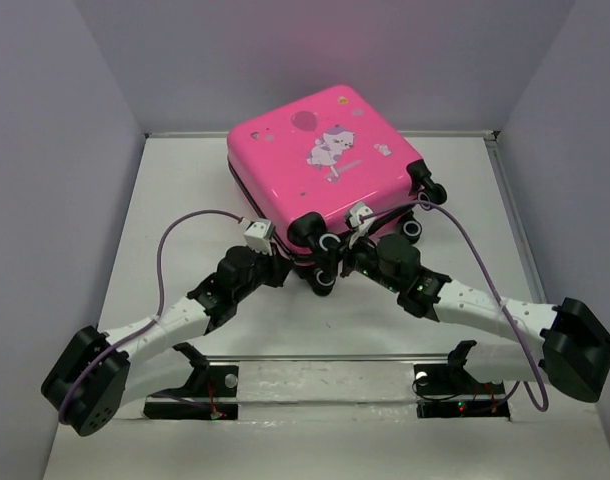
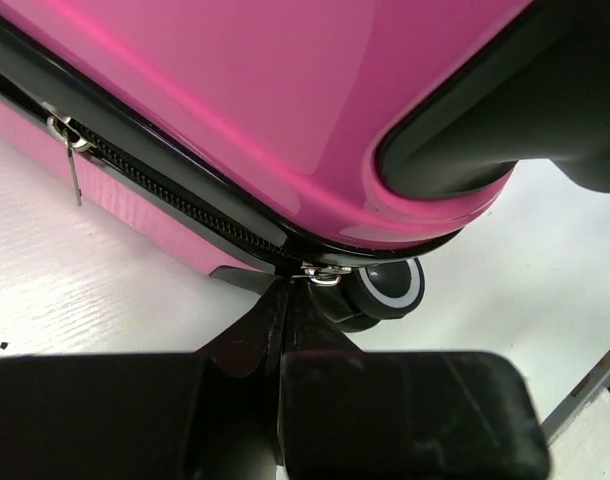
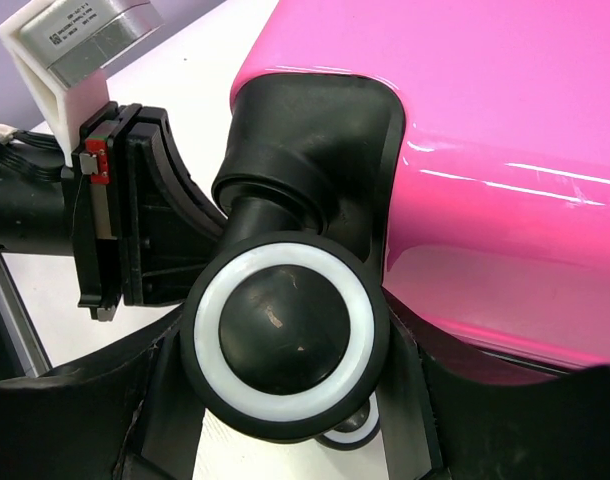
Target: Pack the luggage
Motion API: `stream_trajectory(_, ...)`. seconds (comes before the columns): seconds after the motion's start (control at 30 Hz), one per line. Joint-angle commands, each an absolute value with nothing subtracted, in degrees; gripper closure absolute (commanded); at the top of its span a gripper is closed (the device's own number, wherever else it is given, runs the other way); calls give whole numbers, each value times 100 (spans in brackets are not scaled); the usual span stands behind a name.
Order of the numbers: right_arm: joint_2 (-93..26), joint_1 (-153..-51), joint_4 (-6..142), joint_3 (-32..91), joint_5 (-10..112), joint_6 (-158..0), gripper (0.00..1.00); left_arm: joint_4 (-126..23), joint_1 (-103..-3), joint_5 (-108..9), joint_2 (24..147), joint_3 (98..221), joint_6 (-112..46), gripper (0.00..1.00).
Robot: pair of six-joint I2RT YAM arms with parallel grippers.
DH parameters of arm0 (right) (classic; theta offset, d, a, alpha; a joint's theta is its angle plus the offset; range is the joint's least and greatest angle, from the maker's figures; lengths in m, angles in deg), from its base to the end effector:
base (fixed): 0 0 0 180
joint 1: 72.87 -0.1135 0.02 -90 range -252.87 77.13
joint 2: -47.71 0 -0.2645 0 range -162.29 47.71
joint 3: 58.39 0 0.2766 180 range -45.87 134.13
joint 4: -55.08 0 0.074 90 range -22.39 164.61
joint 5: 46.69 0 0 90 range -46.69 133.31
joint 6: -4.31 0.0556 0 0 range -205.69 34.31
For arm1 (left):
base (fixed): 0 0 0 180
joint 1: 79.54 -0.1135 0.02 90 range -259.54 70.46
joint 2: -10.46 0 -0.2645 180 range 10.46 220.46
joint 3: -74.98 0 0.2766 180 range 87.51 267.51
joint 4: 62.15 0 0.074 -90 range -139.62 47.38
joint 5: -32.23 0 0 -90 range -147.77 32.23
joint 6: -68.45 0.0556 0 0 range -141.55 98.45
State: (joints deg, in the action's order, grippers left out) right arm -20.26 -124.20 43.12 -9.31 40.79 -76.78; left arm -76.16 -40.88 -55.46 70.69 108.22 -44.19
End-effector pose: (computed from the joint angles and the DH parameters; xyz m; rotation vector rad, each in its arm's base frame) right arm 0.1963 0.2414 0.2535 -0.6007 1.6420 0.7438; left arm 0.2027 -0.1650 0.1885 0.2902 1.8472 -0.7909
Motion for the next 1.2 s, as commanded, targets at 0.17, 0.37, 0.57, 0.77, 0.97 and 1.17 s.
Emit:
stream_trajectory(0.17, -1497, -12332, 4115, -1123, 3847, -7233, 93, -7423, -4104, -7578, 6671, 11195, -4616, 94)
stream_trajectory(0.37, -1320, -12332, 4300, -1185, 3716, -7268, 93, -8370, -4086, -5858, 6434, 10826, -4249, 94)
stream_trajectory(0.57, -1276, -12332, 4476, -1089, 3619, -7330, 93, -8354, -4017, -4556, 6135, 10422, -3931, 63)
stream_trajectory(0.77, -1057, -12332, 4783, -1018, 3698, -7356, 93, -8521, -3893, -4169, 6327, 10473, -3834, 57)
stream_trajectory(0.97, -907, -12332, 4889, -1044, 3909, -7356, 93, -8582, -3840, -4651, 6644, 10755, -3659, 49)
stream_trajectory(1.17, -933, -12332, 4916, -1018, 4199, -7373, 93, -8635, -3814, -4801, 7066, 11027, -3500, 43)
